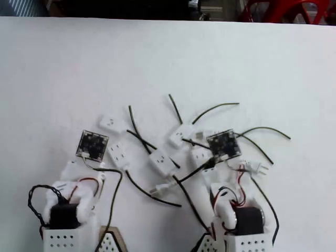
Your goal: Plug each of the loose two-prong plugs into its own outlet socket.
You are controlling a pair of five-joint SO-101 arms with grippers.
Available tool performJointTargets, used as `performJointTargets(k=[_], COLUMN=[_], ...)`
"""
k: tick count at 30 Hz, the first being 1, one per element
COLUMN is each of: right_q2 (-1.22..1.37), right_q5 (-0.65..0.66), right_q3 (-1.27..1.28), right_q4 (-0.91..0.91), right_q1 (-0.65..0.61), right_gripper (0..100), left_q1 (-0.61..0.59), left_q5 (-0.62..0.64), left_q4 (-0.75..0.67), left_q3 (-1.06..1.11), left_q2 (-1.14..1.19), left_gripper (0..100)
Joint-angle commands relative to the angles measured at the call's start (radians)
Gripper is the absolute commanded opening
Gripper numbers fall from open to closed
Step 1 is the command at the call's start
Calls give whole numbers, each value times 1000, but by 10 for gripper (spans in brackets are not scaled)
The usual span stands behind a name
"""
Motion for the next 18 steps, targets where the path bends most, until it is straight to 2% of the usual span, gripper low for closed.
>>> performJointTargets(k=[1, 6, 10, 14, 18], right_q2=[4, 5, 68, 297, 598], right_q5=[-31, -28, -26, -8, 138], right_q3=[-117, -199, -284, -439, -568], right_q4=[-10, -5, 74, 113, 127], right_q1=[35, 41, 42, 116, 179], right_gripper=[17, 17, 20, 21, 21], left_q1=[-12, -12, -13, -13, -13], left_q5=[12, 9, 8, 8, 8], left_q4=[-23, -23, -32, -103, -120], left_q3=[-57, -57, -35, 17, 28], left_q2=[-1, -1, -1, -1, -1], left_gripper=[27, 27, 27, 27, 27])
